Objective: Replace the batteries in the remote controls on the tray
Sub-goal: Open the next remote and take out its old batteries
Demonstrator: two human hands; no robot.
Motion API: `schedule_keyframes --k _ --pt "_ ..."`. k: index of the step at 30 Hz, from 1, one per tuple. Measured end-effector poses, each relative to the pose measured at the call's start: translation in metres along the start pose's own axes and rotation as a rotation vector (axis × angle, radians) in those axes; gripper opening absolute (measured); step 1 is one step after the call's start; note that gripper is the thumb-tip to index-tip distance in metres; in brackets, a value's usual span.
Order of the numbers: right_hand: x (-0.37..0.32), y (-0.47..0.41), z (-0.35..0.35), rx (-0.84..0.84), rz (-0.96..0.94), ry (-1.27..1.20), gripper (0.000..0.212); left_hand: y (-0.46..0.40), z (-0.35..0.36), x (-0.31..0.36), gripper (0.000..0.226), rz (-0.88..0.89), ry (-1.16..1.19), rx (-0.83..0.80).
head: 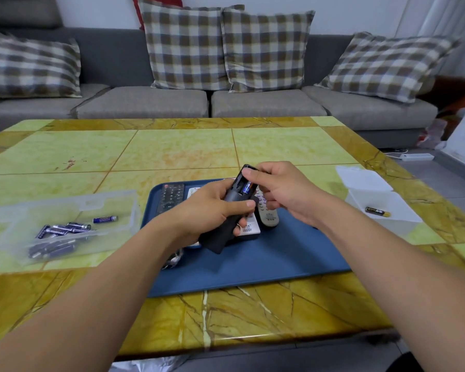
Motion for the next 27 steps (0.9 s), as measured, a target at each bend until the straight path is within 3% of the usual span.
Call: schedule_keyframes --k 2,4,6,9,12,15,17,18,21,27 --pt "0.002 -0.002 -0.005 0.056 0.043 -0.098 0.027 0.001 -0.010 0.007 0.037 0.001 0.196 0.022" --pt "0.008 -0.003 -0.011 0.077 0.122 -0.214 0.025 0.000 -0.027 0.012 0.057 -0.001 0.560 0.113" --pt "0.011 -0.001 -0.009 0.000 0.186 -0.232 0.027 -0.002 -0.038 0.012 0.062 0.065 0.733 0.185" --pt "0.011 0.008 0.016 -0.168 0.235 -0.209 0.032 -0.009 -0.027 0.005 0.028 0.135 0.460 0.251" --pt "0.005 0.015 0.036 -0.192 0.228 -0.174 0.032 -0.016 -0.005 0.002 0.029 0.154 0.468 0.279" --pt "-0.005 0.015 0.035 0.071 0.060 0.056 0.043 -0.017 -0.002 0.006 0.032 0.143 0.658 0.353" --pt "-0.011 0.016 0.024 0.383 -0.187 0.185 0.041 -0.018 -0.005 0.008 0.037 0.100 0.725 0.345" --pt "-0.015 0.019 0.021 0.449 -0.318 0.207 0.035 -0.018 -0.005 0.008 0.041 0.074 0.720 0.332" --pt "-0.022 0.029 0.025 0.349 -0.574 0.320 0.023 -0.017 -0.002 0.006 0.043 0.012 0.633 0.328" --pt "-0.018 0.027 0.030 0.270 -0.587 0.388 0.020 -0.017 0.009 0.004 0.048 -0.069 0.646 0.406"
Point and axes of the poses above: each hand's wrist, its own y-axis away from the middle knuckle, its own z-axis out of the palm, x = y × z, the point moved 2 cm from there along -y, towards the middle knuckle, and after that the axes turned 6 degrees about z, right-handed, at the moved point
